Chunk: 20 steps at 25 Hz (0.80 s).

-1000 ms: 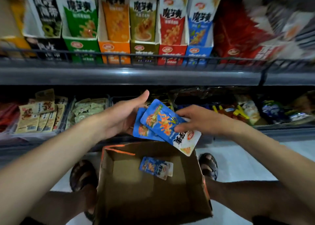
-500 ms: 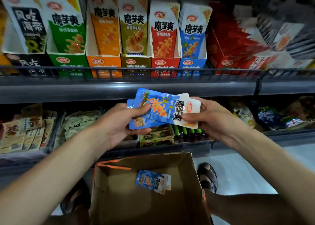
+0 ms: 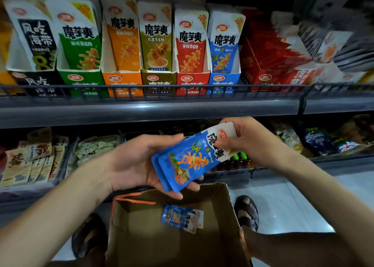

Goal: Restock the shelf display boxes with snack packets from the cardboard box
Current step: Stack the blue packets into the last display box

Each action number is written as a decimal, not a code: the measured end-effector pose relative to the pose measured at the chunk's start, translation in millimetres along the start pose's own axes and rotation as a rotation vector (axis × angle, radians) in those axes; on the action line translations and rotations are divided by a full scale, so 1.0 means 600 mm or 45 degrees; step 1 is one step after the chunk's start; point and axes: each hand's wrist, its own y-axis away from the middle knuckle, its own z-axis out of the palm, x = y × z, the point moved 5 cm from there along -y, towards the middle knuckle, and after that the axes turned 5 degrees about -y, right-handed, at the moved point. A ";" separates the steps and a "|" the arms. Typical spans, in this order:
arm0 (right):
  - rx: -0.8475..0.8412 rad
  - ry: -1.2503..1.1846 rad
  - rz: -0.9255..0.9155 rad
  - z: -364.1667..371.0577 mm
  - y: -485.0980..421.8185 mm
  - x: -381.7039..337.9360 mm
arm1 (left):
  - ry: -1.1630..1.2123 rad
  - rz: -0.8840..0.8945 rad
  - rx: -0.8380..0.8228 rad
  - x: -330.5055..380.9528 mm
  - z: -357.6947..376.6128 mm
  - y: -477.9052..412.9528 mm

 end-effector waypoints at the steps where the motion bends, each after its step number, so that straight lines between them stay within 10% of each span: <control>1: 0.000 0.018 -0.021 0.000 -0.003 -0.003 | -0.017 -0.025 -0.034 -0.004 0.003 -0.004; 13: 0.583 0.162 -0.111 0.011 -0.006 -0.011 | -0.292 0.066 0.482 0.001 0.029 -0.047; 20: 0.525 -0.179 -0.099 0.063 0.011 -0.024 | -0.395 0.119 0.654 0.000 0.025 -0.065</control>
